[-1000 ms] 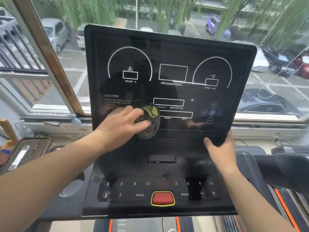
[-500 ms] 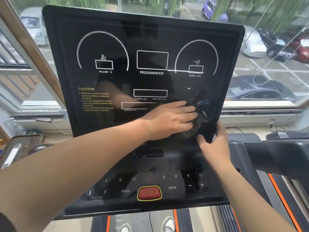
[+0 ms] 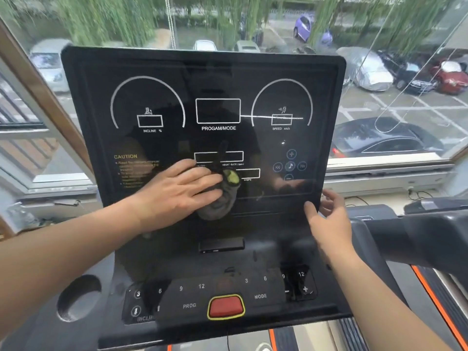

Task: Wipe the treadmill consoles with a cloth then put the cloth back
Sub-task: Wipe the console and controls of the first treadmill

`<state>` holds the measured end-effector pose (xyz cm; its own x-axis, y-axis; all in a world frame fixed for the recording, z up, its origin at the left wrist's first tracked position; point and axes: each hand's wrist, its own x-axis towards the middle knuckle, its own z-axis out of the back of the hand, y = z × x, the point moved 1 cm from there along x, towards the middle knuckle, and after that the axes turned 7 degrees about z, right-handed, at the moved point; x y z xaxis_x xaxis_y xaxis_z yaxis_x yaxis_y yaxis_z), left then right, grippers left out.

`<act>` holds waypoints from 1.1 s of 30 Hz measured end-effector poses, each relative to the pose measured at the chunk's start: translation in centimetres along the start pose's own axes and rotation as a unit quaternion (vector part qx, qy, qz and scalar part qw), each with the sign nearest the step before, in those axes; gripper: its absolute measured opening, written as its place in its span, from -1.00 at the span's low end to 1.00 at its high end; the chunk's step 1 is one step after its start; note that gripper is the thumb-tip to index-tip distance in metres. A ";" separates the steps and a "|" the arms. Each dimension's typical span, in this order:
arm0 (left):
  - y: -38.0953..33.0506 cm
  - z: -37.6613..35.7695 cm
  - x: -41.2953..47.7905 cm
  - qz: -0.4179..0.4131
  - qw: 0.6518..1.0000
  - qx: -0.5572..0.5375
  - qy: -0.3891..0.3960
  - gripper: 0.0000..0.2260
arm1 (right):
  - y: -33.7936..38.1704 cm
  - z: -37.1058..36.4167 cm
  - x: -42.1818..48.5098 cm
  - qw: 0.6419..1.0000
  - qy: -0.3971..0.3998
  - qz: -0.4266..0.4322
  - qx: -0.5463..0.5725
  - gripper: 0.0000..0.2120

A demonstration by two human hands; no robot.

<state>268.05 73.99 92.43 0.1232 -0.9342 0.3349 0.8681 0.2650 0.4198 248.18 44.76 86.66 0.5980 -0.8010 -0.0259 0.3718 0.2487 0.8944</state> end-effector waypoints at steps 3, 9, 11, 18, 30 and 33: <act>-2.6 -1.3 3.5 0.002 1.000 0.003 -0.021 -0.66 | 0.1 -0.1 0.6 1.000 0.010 0.016 -0.018 -0.65; -7.9 -2.3 12.5 -0.076 0.995 -0.056 -0.013 -0.65 | -0.6 0.0 2.0 1.000 0.014 0.020 0.010 -0.82; -7.3 -1.5 14.5 -0.063 0.997 -0.042 -0.028 -0.65 | -0.9 0.2 2.1 0.999 0.029 0.006 0.041 -0.83; -5.3 -0.4 19.4 0.168 0.970 -0.011 -0.178 -0.66 | -1.8 0.7 2.4 0.988 0.049 -0.037 0.144 -0.67; -7.7 -1.8 20.0 -0.041 0.989 -0.112 -0.088 -0.66 | -0.7 2.1 3.5 0.979 0.055 -0.062 0.188 -0.52; -1.9 1.4 20.0 0.101 0.981 -0.021 -0.166 -0.59 | 1.7 2.6 5.1 0.984 0.035 -0.023 0.176 -0.58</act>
<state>268.22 55.14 99.54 0.1370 -0.7322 0.6672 0.8616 0.4204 0.2844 250.02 39.64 89.26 0.6378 -0.7649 -0.0901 0.1390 -0.0008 0.9903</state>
